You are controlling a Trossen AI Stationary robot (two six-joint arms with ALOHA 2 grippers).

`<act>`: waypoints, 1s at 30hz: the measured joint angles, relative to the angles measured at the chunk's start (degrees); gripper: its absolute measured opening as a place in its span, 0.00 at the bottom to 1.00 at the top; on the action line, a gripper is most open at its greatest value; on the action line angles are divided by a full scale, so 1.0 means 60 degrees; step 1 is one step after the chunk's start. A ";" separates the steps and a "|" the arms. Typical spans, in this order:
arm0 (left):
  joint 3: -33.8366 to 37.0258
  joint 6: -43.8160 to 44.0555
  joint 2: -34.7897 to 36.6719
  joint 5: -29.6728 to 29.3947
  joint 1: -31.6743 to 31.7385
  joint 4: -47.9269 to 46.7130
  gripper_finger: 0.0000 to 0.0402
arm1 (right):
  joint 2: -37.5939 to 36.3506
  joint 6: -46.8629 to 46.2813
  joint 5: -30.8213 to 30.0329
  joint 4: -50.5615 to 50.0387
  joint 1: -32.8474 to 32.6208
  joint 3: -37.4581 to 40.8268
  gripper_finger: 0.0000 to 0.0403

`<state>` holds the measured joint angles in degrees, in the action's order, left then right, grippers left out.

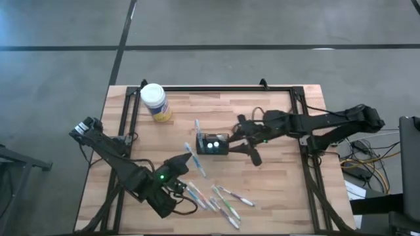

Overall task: Pick & Place toothbrushing station
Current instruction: Put the left blue toothbrush into the wire organizer

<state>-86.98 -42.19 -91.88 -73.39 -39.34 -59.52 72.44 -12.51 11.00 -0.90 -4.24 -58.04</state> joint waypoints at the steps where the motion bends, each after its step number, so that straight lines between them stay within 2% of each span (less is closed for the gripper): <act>1: 0.0000 -0.0308 0.0000 -0.0202 0.0035 0.0205 0.00 | 0.0234 -0.0044 0.0118 -0.0157 0.0054 -0.0286 0.44; 6: 0.0000 -0.1880 0.0000 -0.0652 0.0263 0.1480 0.00 | 0.1296 -0.0431 0.1159 -0.0589 0.0408 -0.1514 0.55; 11: -0.0005 -0.3057 0.0007 -0.0793 0.0596 0.2446 0.00 | 0.2147 -0.0615 0.2268 -0.0865 0.0735 -0.2399 0.59; 18: 0.0000 -0.3169 0.0007 -0.0685 0.0989 0.2598 0.00 | 0.2955 -0.0591 0.2526 -0.1300 0.0943 -0.3210 0.59; 30: 0.0000 -0.3756 0.0011 -0.0356 0.1079 0.3424 0.00 | 0.3507 -0.0507 0.3055 -0.1224 0.1065 -0.3605 0.54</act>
<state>-86.98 -64.73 -91.81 -75.52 -32.87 -38.98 93.49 -15.55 29.33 -8.24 2.15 -79.67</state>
